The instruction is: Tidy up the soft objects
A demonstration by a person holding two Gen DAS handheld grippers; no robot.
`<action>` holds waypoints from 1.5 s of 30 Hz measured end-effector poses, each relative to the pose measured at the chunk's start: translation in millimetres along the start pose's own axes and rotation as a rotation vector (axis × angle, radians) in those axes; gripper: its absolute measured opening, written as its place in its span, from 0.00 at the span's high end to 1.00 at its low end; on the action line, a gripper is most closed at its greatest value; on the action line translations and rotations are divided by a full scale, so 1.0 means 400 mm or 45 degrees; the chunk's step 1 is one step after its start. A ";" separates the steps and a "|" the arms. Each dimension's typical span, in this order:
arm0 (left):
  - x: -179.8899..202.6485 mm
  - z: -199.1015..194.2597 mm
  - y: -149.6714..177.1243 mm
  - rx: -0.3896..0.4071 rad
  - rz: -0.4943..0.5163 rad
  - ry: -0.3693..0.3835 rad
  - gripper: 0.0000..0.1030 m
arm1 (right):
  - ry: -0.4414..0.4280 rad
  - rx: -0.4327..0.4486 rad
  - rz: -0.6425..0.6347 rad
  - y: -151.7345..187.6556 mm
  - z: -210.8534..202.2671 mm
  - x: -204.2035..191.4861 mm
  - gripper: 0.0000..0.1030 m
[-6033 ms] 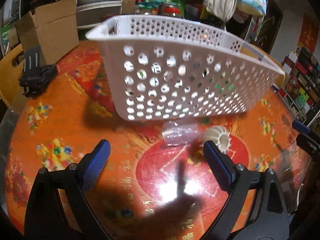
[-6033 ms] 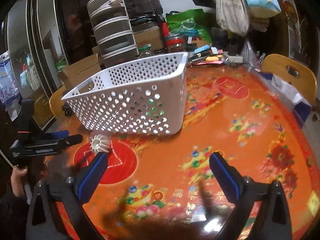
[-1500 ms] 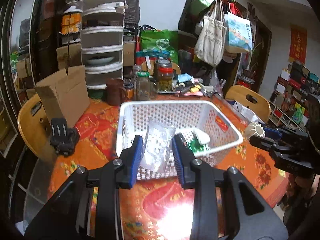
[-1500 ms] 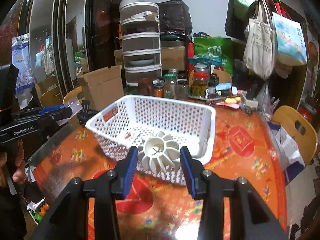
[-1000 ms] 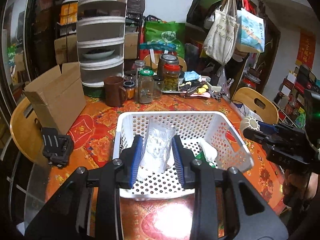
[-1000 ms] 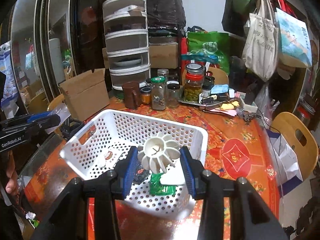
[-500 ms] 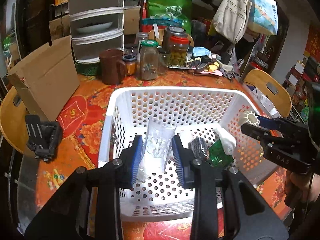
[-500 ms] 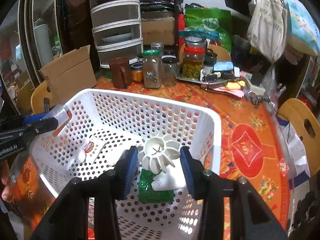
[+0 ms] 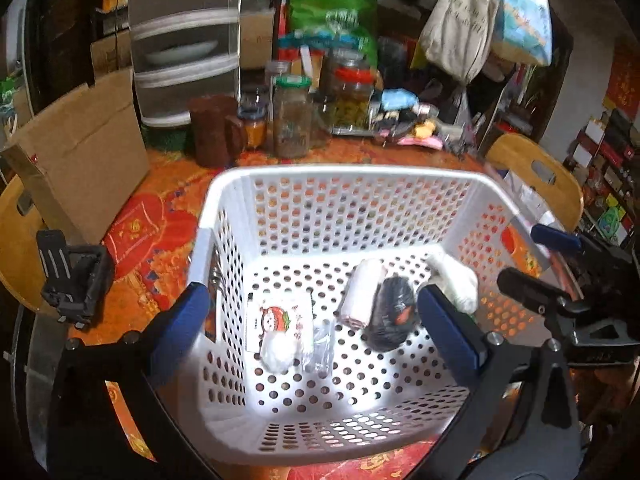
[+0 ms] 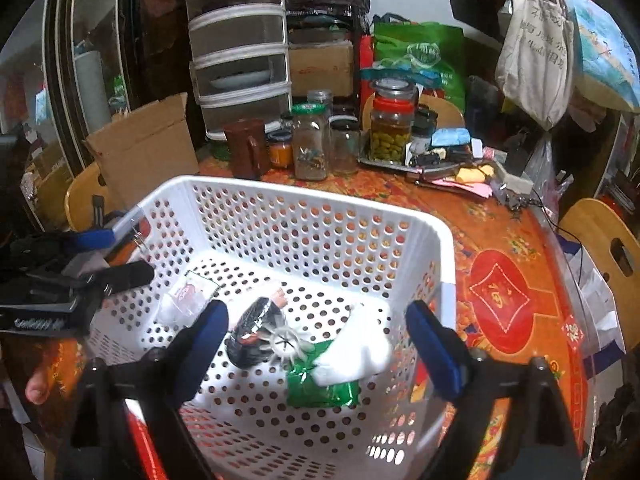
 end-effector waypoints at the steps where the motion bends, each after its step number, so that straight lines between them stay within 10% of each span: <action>1: 0.000 -0.012 -0.001 0.014 -0.002 0.005 0.00 | -0.004 0.015 0.001 0.000 -0.012 -0.001 0.05; 28: 0.038 -0.633 0.293 0.241 -0.027 -0.121 0.00 | -0.072 0.234 0.187 0.219 -0.555 -0.055 0.00; 35: 0.110 -0.829 0.397 0.401 0.008 -0.165 0.00 | 0.134 0.301 0.125 0.340 -0.711 -0.092 0.00; 45: 0.216 -0.792 0.436 0.310 0.043 -0.099 0.00 | 0.095 0.235 0.115 0.430 -0.682 -0.140 0.00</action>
Point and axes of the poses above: each gripper's, at about its wrist camera, not at the fingertips, and z roughly the way its jaws point, x to its right, y to its underside, the point moved 10 cm from there along z, roughly the way its jaws point, and after that the axes turned 7 degrees about z, right-handed, at the moved point
